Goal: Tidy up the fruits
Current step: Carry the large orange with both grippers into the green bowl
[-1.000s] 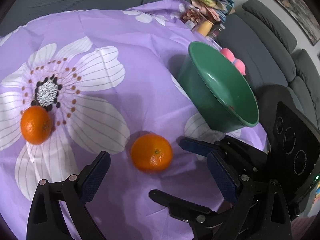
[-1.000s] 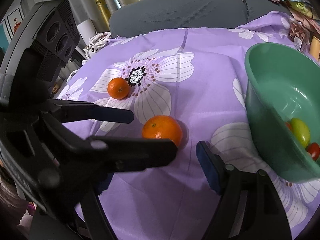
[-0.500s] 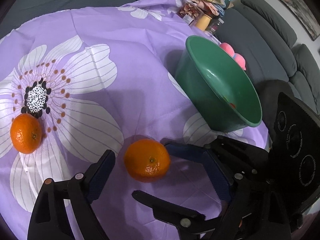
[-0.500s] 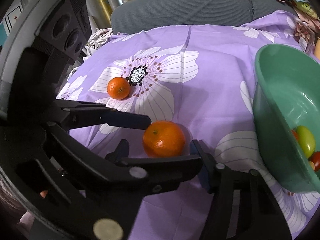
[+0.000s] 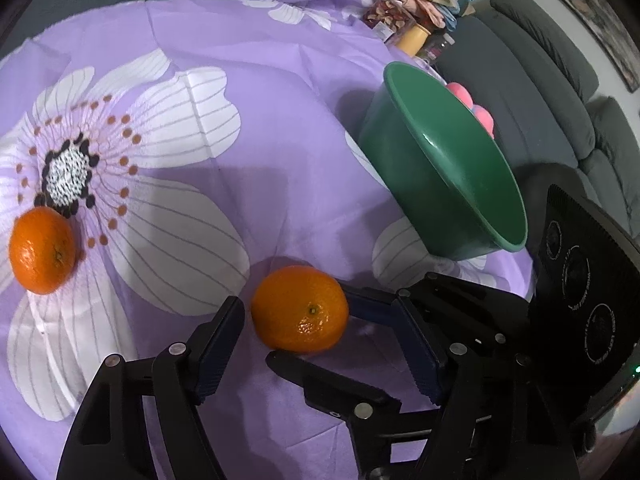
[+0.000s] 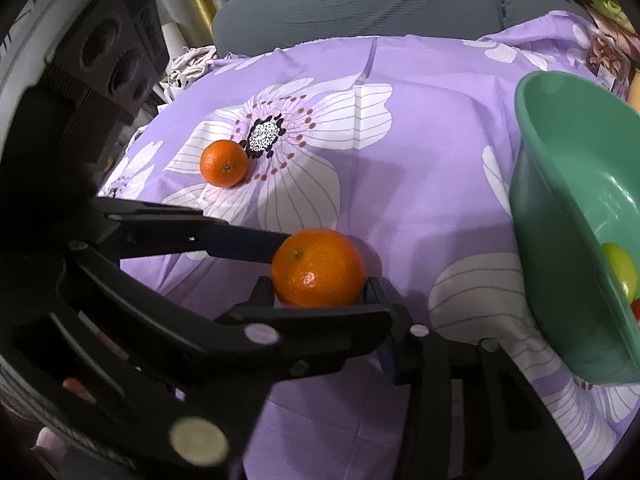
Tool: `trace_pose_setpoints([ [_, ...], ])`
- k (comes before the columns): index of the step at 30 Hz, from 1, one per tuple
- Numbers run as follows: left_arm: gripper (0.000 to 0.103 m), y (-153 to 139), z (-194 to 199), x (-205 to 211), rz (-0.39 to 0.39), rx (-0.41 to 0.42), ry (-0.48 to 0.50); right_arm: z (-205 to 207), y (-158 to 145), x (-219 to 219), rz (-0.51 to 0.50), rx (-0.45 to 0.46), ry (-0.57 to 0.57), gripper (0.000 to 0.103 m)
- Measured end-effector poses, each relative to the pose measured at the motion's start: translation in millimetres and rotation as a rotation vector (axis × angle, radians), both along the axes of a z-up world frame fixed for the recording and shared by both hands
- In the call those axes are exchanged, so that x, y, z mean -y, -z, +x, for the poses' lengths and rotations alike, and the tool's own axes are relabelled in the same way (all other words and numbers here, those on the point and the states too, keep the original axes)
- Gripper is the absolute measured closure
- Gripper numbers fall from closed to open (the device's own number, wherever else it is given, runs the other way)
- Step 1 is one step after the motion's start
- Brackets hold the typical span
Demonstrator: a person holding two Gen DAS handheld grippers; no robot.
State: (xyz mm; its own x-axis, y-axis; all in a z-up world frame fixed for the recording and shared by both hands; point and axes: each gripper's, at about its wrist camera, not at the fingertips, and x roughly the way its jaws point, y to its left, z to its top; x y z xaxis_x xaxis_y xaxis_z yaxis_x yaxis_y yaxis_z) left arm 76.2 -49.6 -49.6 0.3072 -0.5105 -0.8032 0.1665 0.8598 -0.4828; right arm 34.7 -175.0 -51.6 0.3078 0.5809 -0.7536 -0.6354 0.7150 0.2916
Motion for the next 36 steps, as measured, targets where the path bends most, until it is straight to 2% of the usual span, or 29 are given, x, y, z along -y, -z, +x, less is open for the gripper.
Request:
trace_pose_setpoints([
  [3,0.027,1,0,0,-0.009,-0.001,0.0,0,1,0,0.002,0.001,0.0,0.058],
  [5,0.033,0,0,0,-0.021,0.0,0.008,1,1,1,0.011,-0.005,0.007,0.058],
  [20,0.033,-21,-15,4,-0.013,0.055,0.018,-18,-18,6,0.022,0.053,0.006,0.058],
  [36,0.033,-55,-20,14,0.032,0.136,0.042,-29,-47,19,0.092,0.131,0.011,0.058],
])
